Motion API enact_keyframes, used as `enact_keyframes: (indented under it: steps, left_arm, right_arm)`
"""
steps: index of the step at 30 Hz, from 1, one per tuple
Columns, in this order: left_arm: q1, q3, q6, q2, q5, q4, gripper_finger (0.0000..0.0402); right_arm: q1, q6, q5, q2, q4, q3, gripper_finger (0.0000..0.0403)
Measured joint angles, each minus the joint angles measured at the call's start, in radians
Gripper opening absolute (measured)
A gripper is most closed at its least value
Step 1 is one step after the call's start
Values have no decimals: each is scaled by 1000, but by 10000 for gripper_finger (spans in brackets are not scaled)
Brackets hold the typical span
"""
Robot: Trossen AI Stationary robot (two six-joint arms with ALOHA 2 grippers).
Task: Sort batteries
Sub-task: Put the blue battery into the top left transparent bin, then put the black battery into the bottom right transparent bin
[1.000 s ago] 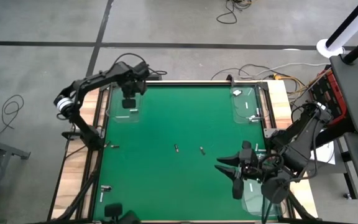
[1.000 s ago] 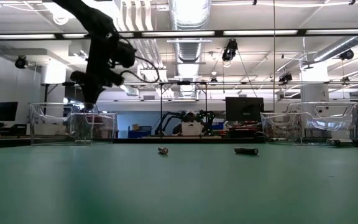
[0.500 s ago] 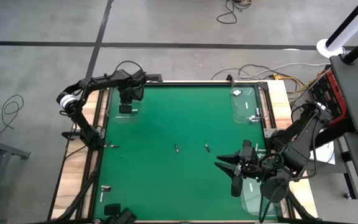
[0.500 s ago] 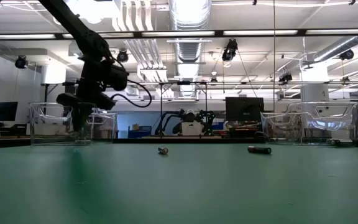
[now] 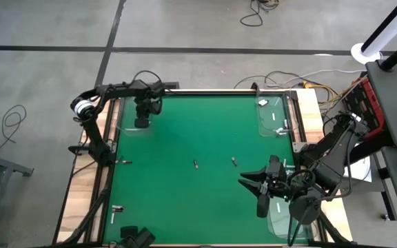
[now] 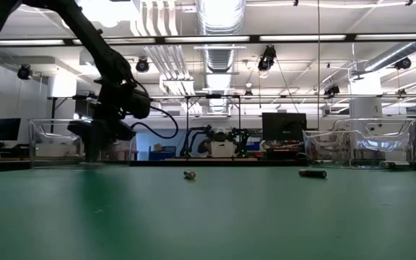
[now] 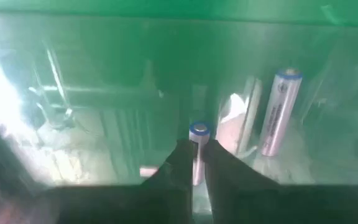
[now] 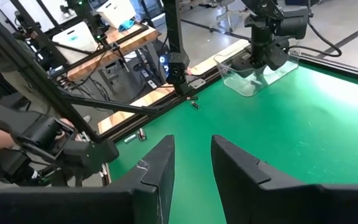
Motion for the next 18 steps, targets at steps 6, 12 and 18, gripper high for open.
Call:
enact_keyframes:
  steps: [6,12,18]
  left_arm:
    - [1,0,-9,5,25,2,29]
    - [1,15,-34,-10,68,4,103]
    - [2,119,-97,-56,118,-132,168]
  right_arm:
    - [0,-7,3,-3,-1,0,109]
    - [-1,-12,33,-4,-12,0,134]
    - [-36,-9,33,3,-68,0,157]
